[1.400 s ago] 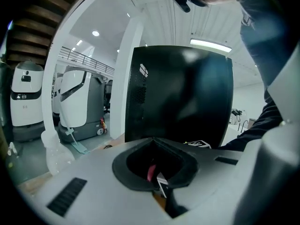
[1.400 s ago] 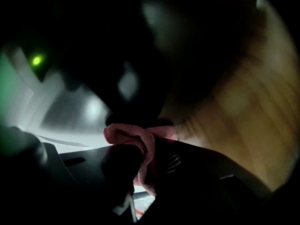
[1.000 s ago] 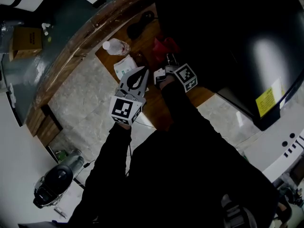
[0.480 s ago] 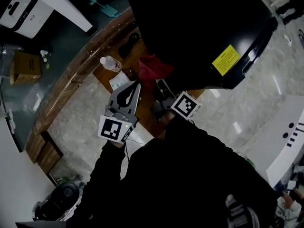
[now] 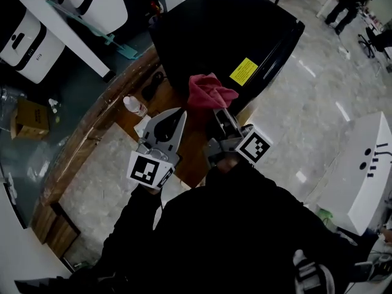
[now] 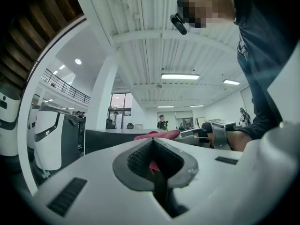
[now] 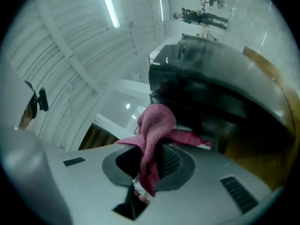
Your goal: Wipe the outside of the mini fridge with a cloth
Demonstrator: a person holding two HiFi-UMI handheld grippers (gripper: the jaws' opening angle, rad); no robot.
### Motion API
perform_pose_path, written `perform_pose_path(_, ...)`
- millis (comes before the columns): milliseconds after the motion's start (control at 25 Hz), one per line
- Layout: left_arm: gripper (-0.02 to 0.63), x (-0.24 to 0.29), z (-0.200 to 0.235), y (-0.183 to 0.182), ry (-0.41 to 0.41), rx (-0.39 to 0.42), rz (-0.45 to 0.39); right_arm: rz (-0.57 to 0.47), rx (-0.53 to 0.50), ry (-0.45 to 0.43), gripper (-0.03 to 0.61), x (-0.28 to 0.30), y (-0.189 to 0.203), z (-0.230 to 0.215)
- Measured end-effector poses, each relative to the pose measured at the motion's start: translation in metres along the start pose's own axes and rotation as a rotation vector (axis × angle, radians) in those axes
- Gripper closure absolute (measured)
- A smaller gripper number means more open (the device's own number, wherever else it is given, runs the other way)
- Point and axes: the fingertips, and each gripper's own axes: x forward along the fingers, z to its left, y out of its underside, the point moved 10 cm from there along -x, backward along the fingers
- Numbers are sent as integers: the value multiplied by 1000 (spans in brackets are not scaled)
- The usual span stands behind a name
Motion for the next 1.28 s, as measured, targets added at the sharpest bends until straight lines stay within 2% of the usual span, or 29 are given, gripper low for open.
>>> perform_pose_path(240,609,14,-13,-7,51,7,-22,-68,29,88,523,-15,-17,-21)
perform_pose_path(520,609,32,-19,16,57,-4,37,-71,191,140,525,-20,-8,-55)
perform_pose_path(760,609,44,-16,59,63,-34,122,-54,243,209,525,-28,9,-95)
perform_pose_path(960,609,54,-15,104,67,-47,185,-31,279,304,525,-41,28,-140)
perform_pose_path(1160,609,62,-6,164,69,-79,282,1,304,400,525,-47,50,-190)
perform_pose_path(1280,609,65,-3,203,63,-105,338,-1,326,411,525,-50,65,-221)
